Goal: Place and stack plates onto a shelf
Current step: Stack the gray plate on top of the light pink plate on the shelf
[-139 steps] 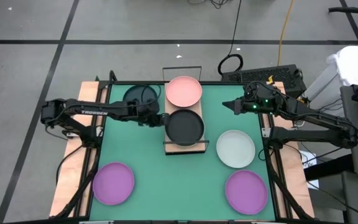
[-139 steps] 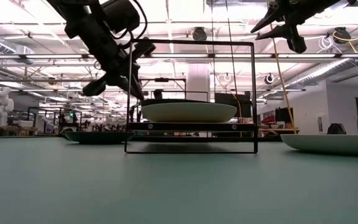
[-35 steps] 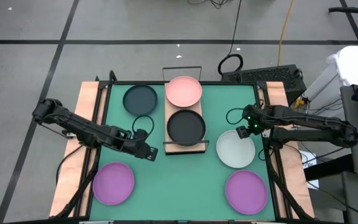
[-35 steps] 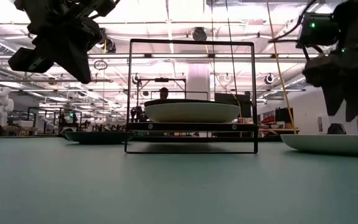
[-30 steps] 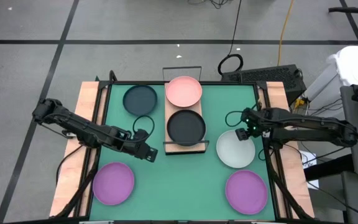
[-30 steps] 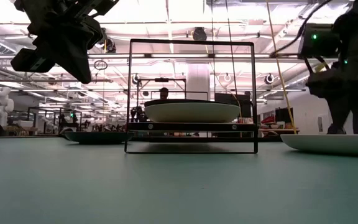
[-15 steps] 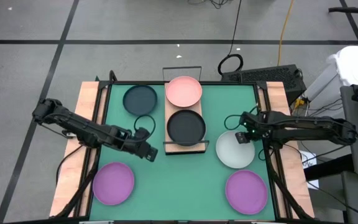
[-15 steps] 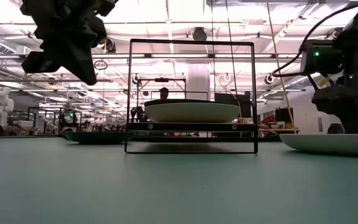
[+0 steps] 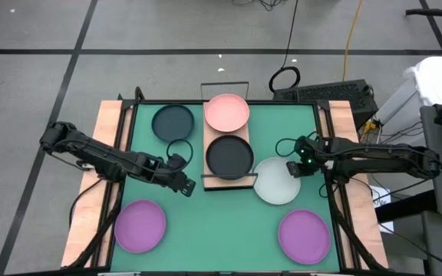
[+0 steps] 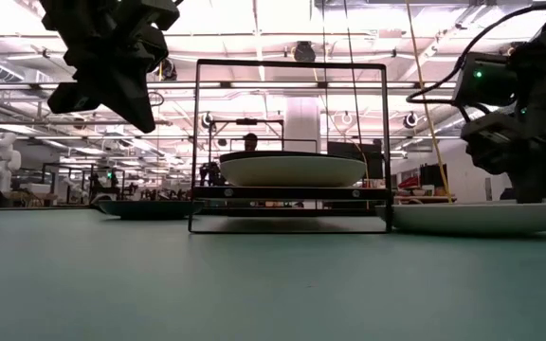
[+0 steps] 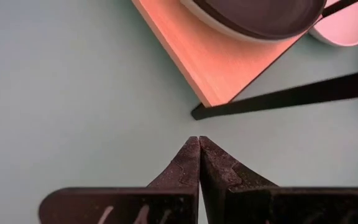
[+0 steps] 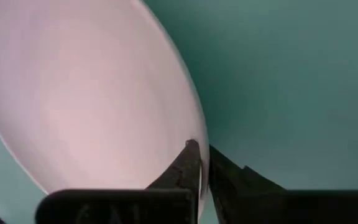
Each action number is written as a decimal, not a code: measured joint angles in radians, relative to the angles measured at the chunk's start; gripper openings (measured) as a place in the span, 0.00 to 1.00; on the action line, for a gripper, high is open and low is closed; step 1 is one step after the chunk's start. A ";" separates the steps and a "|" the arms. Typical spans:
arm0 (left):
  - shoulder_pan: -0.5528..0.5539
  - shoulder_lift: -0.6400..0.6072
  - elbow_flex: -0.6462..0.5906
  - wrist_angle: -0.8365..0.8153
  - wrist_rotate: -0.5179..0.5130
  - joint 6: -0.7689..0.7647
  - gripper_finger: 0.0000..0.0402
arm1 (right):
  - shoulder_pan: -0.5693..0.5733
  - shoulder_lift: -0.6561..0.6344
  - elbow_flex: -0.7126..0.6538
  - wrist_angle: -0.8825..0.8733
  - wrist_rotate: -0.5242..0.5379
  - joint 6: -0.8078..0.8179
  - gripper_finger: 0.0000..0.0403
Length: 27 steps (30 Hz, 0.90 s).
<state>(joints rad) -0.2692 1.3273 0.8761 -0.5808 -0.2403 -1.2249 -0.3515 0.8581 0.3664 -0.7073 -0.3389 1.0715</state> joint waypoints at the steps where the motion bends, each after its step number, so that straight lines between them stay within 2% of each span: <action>1: 0.002 0.000 0.000 0.000 -0.005 0.004 0.00 | 0.000 0.000 0.000 0.008 -0.003 0.013 0.02; 9: 0.007 0.000 0.000 -0.015 -0.031 0.054 0.00 | 0.000 -0.034 0.007 0.030 -0.015 0.069 0.01; 19: 0.007 0.000 0.000 -0.081 -0.031 0.098 0.00 | 0.000 -0.067 0.097 -0.213 -0.029 -0.026 0.01; 27: -0.001 0.000 0.000 -0.082 -0.031 0.076 0.00 | 0.000 -0.082 0.179 -0.268 -0.032 -0.036 0.01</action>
<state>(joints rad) -0.2704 1.3273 0.8761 -0.6628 -0.2716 -1.1488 -0.3515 0.7761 0.5456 -0.9756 -0.3710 1.0351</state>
